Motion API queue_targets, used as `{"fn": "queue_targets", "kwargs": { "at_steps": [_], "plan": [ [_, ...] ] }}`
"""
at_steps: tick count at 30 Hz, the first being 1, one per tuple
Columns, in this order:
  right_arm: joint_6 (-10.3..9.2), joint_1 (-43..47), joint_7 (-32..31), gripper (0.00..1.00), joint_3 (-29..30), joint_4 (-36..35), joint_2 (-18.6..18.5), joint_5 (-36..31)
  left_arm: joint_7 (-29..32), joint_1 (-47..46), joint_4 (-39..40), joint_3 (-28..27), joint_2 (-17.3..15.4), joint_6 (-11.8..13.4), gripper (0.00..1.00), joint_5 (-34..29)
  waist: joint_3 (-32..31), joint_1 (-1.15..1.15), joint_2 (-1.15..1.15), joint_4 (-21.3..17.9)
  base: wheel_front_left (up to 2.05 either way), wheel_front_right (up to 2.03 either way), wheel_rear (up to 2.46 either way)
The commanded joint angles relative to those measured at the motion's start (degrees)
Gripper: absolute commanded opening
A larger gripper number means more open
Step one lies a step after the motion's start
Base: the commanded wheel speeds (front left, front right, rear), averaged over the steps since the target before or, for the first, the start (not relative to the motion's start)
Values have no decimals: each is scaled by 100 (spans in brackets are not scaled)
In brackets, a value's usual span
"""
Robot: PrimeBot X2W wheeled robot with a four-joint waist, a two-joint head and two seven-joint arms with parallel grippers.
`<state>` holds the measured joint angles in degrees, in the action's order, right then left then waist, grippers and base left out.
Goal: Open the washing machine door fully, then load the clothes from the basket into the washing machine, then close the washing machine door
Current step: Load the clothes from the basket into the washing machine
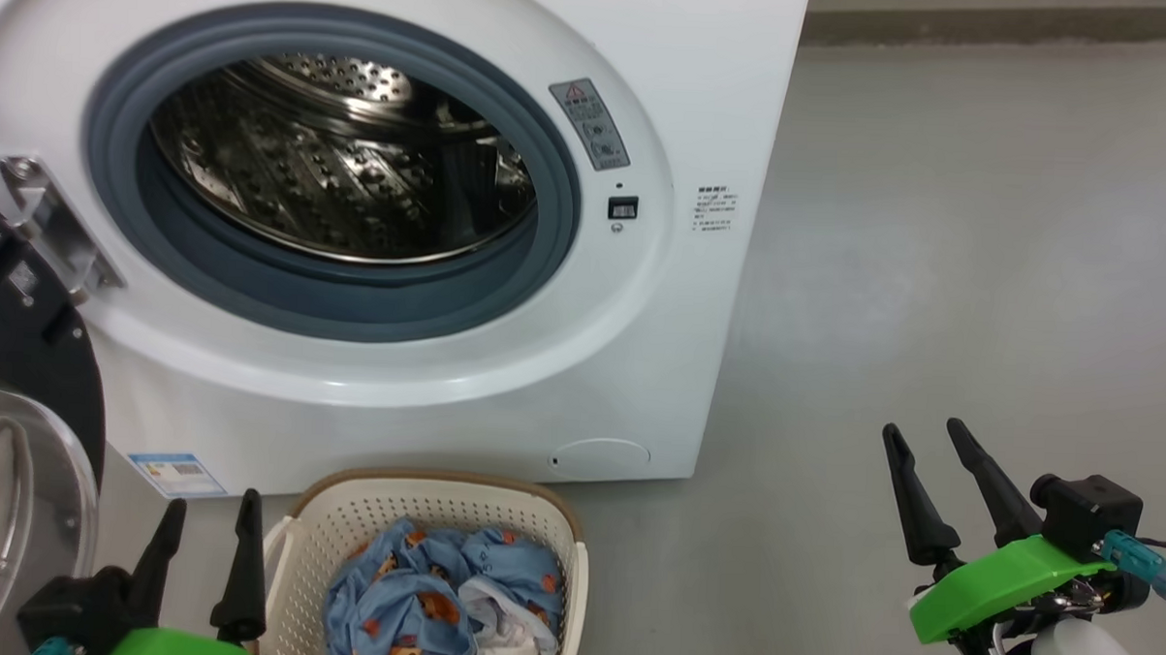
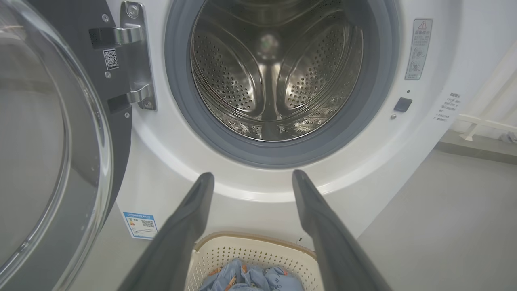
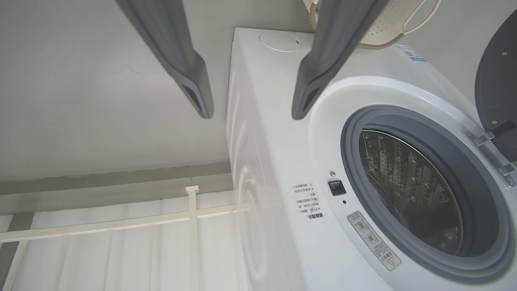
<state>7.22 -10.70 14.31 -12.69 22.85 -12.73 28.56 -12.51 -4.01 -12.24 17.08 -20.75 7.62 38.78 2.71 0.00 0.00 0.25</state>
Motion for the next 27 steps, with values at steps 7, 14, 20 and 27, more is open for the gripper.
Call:
{"fn": "queue_targets", "kwargs": {
  "at_steps": [7, 14, 20, 27],
  "plan": [
    [26, -358, 69, 100, -24, -141, 36, -137, 104, -654, -365, -49, -59, -161, 100, 33, 680, 0, 0, -164, 0, 0, 0],
    [26, -565, 69, 100, 43, -228, 190, -253, 125, -1166, -1134, 67, 25, -454, 100, 80, 1299, 0, 0, -295, 0, 0, 0],
    [26, -768, 69, 100, 71, -302, 329, -349, 195, -1672, -1938, 220, 111, -720, 100, 70, 1826, 0, 0, -378, 0, 0, 0],
    [26, -1043, 69, 100, 66, -393, 453, -467, 241, -2360, -3046, 389, 237, -1053, 100, 38, 2419, 0, 0, -479, 0, 0, 0]
  ]
}}
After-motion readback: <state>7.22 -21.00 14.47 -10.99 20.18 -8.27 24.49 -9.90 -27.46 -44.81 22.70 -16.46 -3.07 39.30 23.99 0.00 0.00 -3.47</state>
